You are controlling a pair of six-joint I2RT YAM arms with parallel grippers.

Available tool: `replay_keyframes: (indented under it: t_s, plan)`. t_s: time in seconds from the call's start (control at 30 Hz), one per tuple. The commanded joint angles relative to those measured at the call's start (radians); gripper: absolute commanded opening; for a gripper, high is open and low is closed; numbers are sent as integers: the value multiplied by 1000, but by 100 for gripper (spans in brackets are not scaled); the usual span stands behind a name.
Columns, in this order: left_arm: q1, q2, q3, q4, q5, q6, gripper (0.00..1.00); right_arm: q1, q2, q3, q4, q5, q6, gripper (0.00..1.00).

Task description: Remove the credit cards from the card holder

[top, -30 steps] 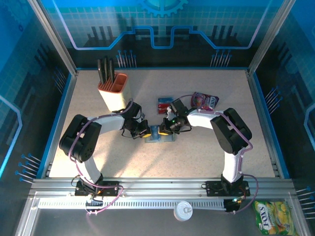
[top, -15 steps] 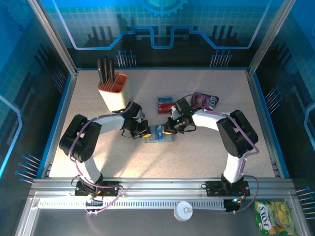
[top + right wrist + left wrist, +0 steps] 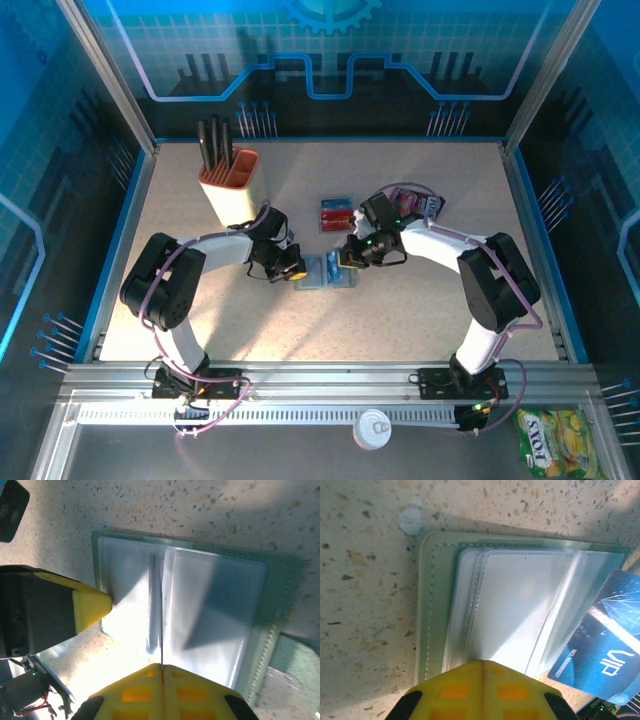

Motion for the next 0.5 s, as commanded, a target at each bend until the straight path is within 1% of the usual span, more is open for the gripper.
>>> replay_keyframes:
  t_s: [0.0,0.07,0.13,0.23,0.4,0.47]
  plan:
    - [3,-34,22,-17,5,6,0,-20,-37,64,-104,23,-117,0]
    - [2,-31,21,-12,5,5,0,-20,-39,94,-141,33,-197,0]
    - [1,-26,17,-6,11,2,0,-20,-37,122,-175,77,-268,0]
    - [1,-32,10,0,12,0,0,-15,-28,172,-223,141,-421,0]
    - [2,-54,13,-11,8,3,0,-9,0,247,-280,200,-731,0]
    - [3,-58,15,-12,5,7,0,-9,21,283,-303,243,-837,0]
